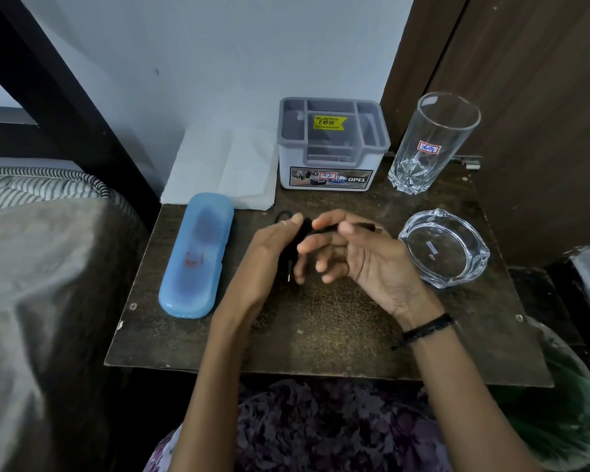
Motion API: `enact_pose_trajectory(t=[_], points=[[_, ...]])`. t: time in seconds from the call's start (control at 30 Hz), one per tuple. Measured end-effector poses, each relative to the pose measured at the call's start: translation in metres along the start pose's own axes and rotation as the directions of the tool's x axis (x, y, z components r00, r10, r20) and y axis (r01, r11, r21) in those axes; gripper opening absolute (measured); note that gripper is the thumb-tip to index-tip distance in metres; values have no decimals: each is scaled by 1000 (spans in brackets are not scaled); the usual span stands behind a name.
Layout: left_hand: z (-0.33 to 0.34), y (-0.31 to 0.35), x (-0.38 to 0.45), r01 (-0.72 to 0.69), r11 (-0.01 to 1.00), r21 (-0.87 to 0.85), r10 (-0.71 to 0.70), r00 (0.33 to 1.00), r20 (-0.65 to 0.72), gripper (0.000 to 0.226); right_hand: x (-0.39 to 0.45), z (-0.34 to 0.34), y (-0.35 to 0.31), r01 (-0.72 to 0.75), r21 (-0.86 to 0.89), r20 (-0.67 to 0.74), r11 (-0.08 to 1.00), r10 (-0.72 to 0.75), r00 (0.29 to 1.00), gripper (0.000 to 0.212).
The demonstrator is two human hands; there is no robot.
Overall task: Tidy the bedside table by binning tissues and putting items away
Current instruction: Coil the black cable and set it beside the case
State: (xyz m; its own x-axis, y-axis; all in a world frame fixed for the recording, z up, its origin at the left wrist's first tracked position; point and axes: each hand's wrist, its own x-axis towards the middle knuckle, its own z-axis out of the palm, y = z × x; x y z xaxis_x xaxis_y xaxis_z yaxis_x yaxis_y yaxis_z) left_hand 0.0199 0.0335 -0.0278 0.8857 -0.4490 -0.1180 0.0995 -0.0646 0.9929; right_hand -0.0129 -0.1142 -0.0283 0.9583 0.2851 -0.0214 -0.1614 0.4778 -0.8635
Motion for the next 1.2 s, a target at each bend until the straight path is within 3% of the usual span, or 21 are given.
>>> enact_pose_trajectory(t=[0.1,0.27,0.37,0.5,0.6,0.73,0.87,1.0,1.1,1.2], points=[[1,2,0,-1,1000,18,0,995,101,52,2,3,1,57,-120,-188,991,-79,979,13],[2,-1,4,65,997,35,-71,976,208,21,4,5,4,82,-382,-332,921,-219,918,14],[1,-2,3,93,996,-13,-87,964,252,19,7,7,7,133,-468,-318,874,-306,897,14],[-2,-2,1,130,981,-144,-81,948,307,21,10,6,10,107,-442,-239,890,-232,943,18],[-2,1,-1,114,981,-157,-57,943,329,10,10,6,10,105,-482,-271,870,-263,926,16],[2,-3,3,108,988,-112,-75,961,264,12,12,2,14,80,-503,-380,860,-303,874,13],[12,-10,8,109,994,-1,-108,991,83,18,13,0,17,79,-449,-469,890,-310,827,17],[17,-9,5,-18,973,229,42,994,-101,22,13,-2,14,66,-465,-517,883,-331,789,15],[18,-8,4,-134,916,379,190,975,-115,11,13,0,15,55,-284,-555,957,-211,805,9],[18,-8,3,-187,889,417,273,949,-157,28,14,5,14,58,-54,-571,997,-79,817,6]])
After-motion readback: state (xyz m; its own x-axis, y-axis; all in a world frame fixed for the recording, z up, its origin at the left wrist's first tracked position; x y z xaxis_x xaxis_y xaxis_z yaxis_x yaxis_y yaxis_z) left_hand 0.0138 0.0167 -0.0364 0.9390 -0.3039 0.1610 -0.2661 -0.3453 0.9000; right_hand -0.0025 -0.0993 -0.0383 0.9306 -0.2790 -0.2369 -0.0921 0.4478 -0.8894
